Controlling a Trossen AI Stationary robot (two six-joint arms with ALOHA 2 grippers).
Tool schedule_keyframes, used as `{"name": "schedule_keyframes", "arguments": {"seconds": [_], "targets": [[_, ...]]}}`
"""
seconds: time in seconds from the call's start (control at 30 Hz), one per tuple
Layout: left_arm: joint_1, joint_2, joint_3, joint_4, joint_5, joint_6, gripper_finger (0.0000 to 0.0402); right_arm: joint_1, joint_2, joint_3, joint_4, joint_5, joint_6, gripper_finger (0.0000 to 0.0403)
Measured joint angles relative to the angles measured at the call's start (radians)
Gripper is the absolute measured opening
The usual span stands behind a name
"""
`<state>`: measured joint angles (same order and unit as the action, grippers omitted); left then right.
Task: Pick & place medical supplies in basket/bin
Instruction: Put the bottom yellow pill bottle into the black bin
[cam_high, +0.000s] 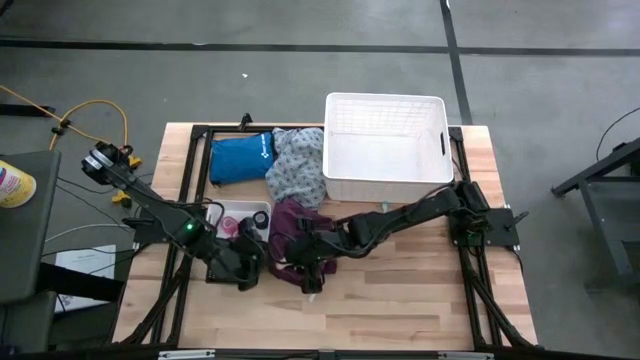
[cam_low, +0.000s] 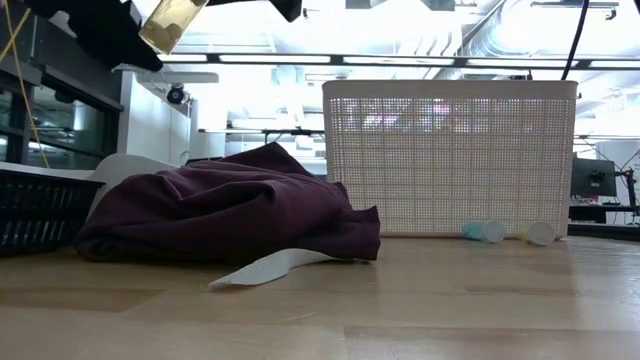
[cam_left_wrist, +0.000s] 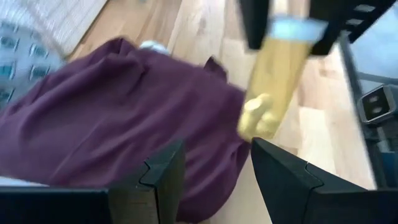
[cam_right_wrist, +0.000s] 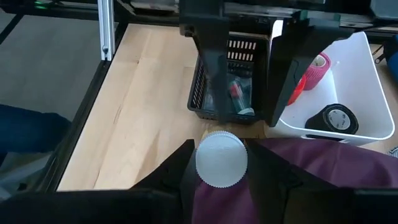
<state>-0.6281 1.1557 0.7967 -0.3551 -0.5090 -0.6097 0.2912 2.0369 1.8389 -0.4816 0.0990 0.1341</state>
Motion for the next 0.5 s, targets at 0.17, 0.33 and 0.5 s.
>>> {"name": "schedule_keyframes", "arguments": {"seconds": [0.17,0.33,0.5], "targets": [[-0.003,-0.001,0.0,0.088,0.009,0.072,0.0177,0.003,0.0,0.0,-0.008,0.003,0.0,0.0107],[-0.006,-0.001,0.0,0.128,0.019,0.091,0.0177,0.003,0.0,0.0,-0.012,0.003,0.0,0.0107],[-0.006,-0.001,0.0,0.131,0.019,0.091,0.0177,0.003,0.0,0.0,0.012,0.003,-0.001,0.0107]]}}
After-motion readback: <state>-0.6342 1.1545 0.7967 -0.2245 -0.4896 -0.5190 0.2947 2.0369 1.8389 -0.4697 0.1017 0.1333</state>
